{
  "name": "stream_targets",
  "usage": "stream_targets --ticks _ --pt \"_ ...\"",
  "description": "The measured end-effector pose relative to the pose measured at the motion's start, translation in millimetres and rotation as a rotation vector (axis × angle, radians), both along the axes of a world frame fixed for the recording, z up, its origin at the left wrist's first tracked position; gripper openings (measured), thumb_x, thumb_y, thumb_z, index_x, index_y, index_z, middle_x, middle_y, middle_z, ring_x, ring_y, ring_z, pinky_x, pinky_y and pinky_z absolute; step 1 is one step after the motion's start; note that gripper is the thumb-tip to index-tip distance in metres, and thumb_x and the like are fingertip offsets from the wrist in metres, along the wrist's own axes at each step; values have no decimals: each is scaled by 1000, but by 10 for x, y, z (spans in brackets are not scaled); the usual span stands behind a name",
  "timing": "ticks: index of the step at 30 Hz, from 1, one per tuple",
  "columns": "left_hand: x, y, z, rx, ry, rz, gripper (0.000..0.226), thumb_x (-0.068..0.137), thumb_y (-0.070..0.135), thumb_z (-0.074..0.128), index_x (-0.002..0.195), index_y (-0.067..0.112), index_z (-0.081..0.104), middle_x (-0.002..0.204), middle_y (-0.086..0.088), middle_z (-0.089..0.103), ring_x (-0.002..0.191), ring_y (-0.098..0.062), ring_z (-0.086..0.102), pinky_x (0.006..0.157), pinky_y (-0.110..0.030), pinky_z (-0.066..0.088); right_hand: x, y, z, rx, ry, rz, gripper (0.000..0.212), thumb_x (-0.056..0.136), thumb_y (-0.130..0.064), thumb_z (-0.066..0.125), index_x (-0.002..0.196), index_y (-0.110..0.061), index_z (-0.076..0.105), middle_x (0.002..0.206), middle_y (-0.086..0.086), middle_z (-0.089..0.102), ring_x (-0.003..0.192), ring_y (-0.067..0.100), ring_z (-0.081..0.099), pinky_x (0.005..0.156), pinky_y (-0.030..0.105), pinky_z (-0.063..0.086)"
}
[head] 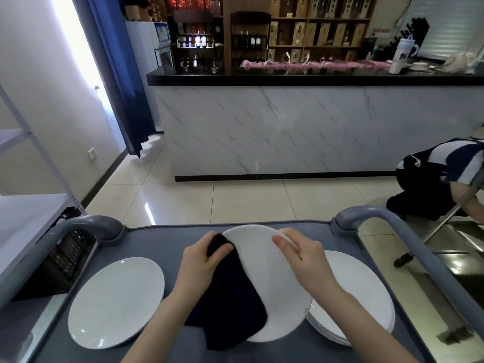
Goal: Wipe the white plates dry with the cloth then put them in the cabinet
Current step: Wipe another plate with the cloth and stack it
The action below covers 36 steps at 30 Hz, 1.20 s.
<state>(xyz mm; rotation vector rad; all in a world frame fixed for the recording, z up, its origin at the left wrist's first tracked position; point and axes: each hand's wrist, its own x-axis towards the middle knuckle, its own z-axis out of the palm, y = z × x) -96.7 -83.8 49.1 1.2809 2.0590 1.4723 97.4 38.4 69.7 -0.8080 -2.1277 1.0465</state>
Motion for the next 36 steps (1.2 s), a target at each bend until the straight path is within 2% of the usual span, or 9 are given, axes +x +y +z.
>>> stream_targets --ticks 5,9,11,15,21,25,28,32,36 --pt "67 139 46 -43 156 -159 29 87 28 72 73 46 54 70 21 63 66 2 57 61 -10 39 -97 -3 35 121 -153 154 35 94 -58 45 97 -28 64 70 4 62 65 20 55 68 35 46" --pt "30 97 -14 48 -13 90 23 90 28 67 73 39 57 71 16 65 66 0 57 62 -12 41 -35 -84 -15 7 124 -67 21 97 -43 52 90 -32 68 78 -7 69 72 10 61 64 18 43" --pt "76 53 -74 75 -203 200 21 94 28 62 75 35 60 74 12 67 67 -1 58 68 -23 46 -57 -162 -61 -114 275 -234 20 99 -39 53 89 -34 69 82 -11 70 76 3 61 66 12 44" --pt "146 -28 -156 65 -350 277 23 96 30 59 74 32 61 74 9 68 66 -3 59 67 -32 46 -45 -217 -181 -193 271 -271 18 101 -38 50 92 -33 65 81 -9 68 76 9 60 65 15 45" --pt "24 -48 -3 56 -57 113 25 91 22 67 69 28 56 66 11 63 61 -4 54 58 -13 40 30 37 60 -87 -46 70 35 84 -66 49 112 -46 56 88 -24 70 78 -3 65 67 12 46" --pt "29 48 121 1 151 -122 29 85 21 75 70 36 55 64 18 61 60 -1 54 58 -11 38 -144 50 155 69 -246 239 26 94 -60 44 103 -38 56 74 -5 63 67 12 55 68 25 45" --pt "9 72 102 -5 138 -130 37 84 19 75 64 36 50 59 17 55 56 -1 49 55 -13 35 -173 -8 95 75 -174 232 26 99 -50 47 93 -29 61 72 6 60 67 20 50 67 34 43" --pt "-44 59 86 -5 56 -9 23 88 24 70 71 25 56 64 10 60 60 -4 51 59 -16 38 -133 -68 23 23 18 69 30 98 -43 50 81 -22 63 65 4 55 59 11 43 58 23 36" --pt "-4 7 -25 53 -186 242 22 95 29 60 74 23 60 70 13 65 64 -2 55 63 -21 43 -137 -184 -80 -142 266 -269 26 101 -32 51 82 -25 68 77 -4 68 70 7 57 63 14 43"
